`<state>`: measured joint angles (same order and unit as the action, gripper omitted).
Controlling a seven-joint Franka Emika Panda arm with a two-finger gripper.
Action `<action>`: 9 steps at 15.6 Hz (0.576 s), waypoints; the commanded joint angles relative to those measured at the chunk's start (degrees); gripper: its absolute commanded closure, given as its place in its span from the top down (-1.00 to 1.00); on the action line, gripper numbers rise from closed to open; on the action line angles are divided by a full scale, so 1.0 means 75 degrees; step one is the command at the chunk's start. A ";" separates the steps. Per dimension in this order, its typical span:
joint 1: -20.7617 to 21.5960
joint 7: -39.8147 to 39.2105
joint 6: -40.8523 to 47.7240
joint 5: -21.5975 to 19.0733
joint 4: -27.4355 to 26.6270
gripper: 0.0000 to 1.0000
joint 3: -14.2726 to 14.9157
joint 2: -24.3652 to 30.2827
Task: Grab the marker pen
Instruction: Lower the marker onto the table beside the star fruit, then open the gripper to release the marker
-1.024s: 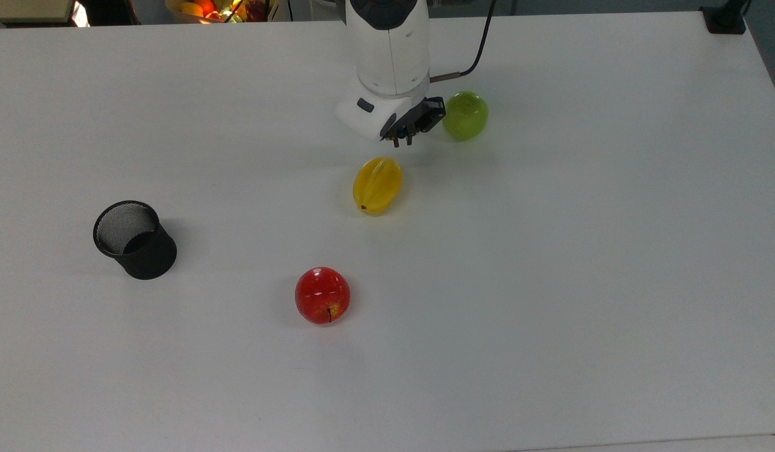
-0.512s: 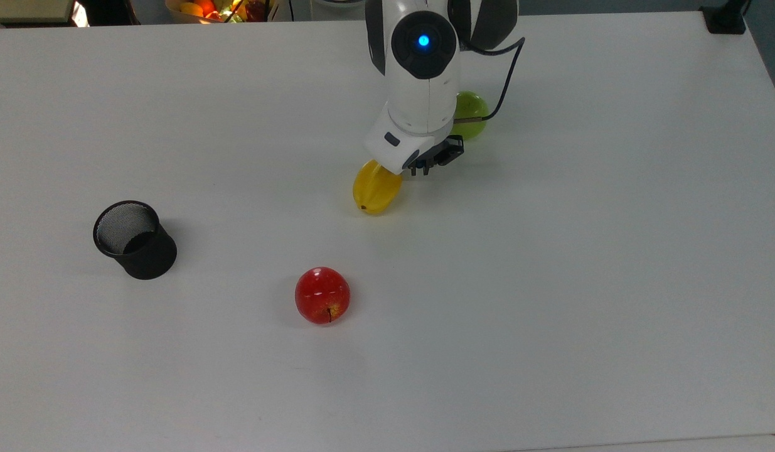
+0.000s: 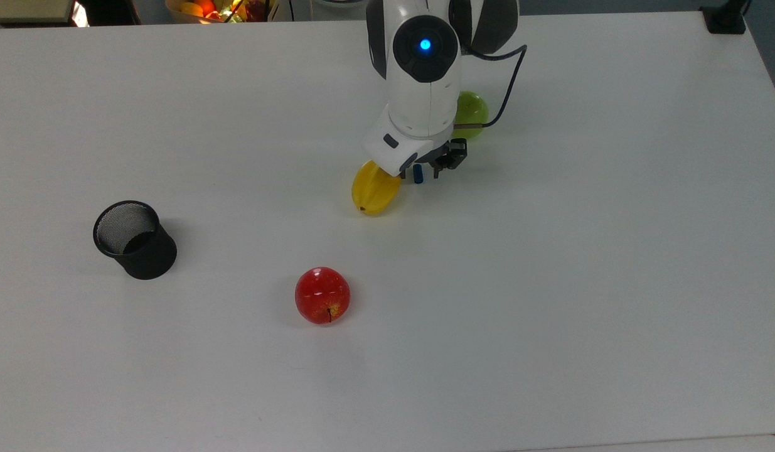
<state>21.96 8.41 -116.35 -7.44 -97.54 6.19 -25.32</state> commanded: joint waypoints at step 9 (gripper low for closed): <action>-0.1357 -0.0407 0.2317 0.0417 0.0150 1.00 -0.0052 0.2566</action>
<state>14.52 6.73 -101.63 -5.68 -94.49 6.47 -11.60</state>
